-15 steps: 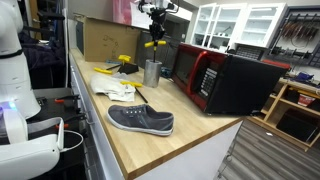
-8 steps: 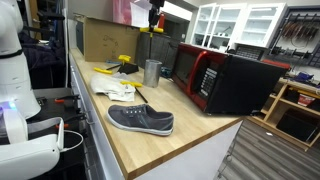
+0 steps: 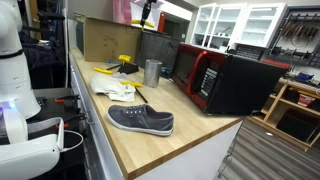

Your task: Remove the yellow object from the silver tin and put it on the black platform

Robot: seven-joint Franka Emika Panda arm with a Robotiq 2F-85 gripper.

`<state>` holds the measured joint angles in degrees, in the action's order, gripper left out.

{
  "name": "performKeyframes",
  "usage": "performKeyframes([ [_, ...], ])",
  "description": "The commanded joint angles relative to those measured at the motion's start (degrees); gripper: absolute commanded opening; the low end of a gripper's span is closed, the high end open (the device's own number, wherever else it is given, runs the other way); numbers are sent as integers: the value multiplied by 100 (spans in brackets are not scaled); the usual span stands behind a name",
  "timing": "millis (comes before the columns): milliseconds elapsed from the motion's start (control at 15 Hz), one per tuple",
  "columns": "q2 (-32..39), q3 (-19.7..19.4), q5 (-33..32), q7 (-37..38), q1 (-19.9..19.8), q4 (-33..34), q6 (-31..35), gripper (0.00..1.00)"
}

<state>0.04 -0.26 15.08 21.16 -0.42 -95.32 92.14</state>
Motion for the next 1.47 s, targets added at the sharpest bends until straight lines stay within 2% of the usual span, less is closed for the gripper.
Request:
performKeyframes([
  [0, 440, 84, 201, 561, 100, 459, -242, 6],
  [600, 1259, 238, 667, 1502, 434, 1313, -30, 6],
  [1000, 1629, 379, 345, 2144, 846, 1815, 176, 6],
  [1400, 1938, 462, -341, 2970, 1286, 2259, 305, 6],
])
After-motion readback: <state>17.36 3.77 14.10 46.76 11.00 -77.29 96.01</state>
